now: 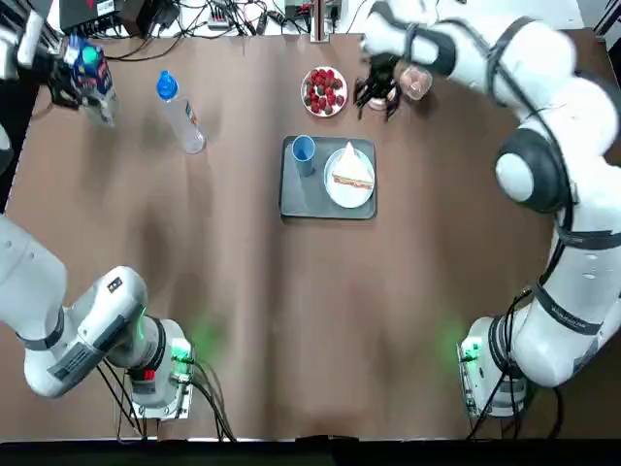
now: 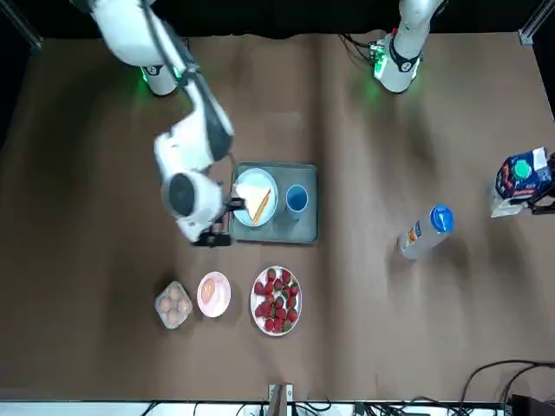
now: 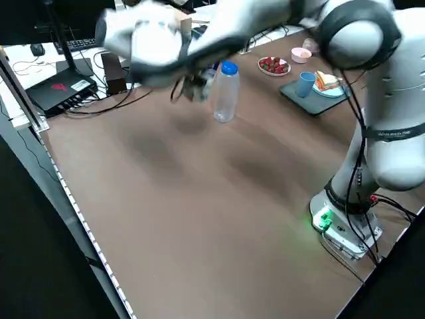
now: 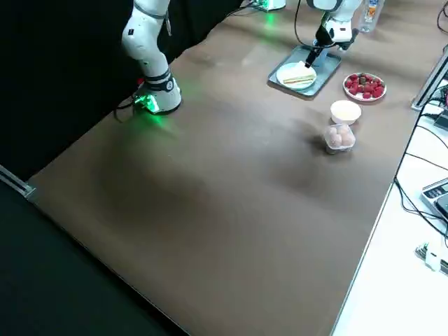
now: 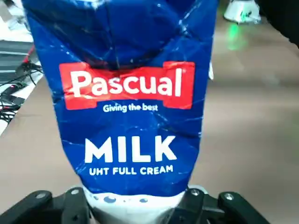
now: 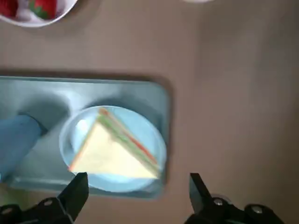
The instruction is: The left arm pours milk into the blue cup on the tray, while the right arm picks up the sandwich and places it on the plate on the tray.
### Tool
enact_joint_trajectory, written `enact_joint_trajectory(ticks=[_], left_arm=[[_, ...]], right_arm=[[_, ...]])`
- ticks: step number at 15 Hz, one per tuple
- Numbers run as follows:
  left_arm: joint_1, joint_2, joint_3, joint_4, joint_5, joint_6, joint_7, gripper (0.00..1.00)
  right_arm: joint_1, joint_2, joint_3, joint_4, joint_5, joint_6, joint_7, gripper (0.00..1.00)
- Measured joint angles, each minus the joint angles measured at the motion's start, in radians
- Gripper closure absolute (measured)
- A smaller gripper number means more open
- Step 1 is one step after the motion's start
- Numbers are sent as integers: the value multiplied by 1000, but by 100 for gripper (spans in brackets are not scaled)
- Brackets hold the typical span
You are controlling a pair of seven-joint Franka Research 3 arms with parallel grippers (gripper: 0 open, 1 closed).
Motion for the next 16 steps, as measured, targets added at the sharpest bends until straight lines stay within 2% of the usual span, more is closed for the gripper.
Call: enact_joint_trajectory(ticks=[3,6,8,11,13,16], left_arm=[[-109,-170,-2,-42,61,-2,-168,44],[-240,-270,-4,-87,115,0,-358,43],[-335,-306,-7,-105,165,13,-475,43],[-487,-335,-15,-126,295,78,-652,43],[-578,-337,-28,-152,370,127,-775,43],[-679,-337,-52,-225,424,228,-918,42]], right_arm=[[-142,-62,-11,1,-6,-149,-190,4],[-246,-123,-16,3,-78,-216,-332,3],[-293,-172,-18,4,-99,-246,-365,1],[-344,-246,-18,5,-109,-254,-375,0],[-360,-297,-18,6,-155,-255,-376,0],[-363,-376,-18,6,-190,-258,-376,0]])
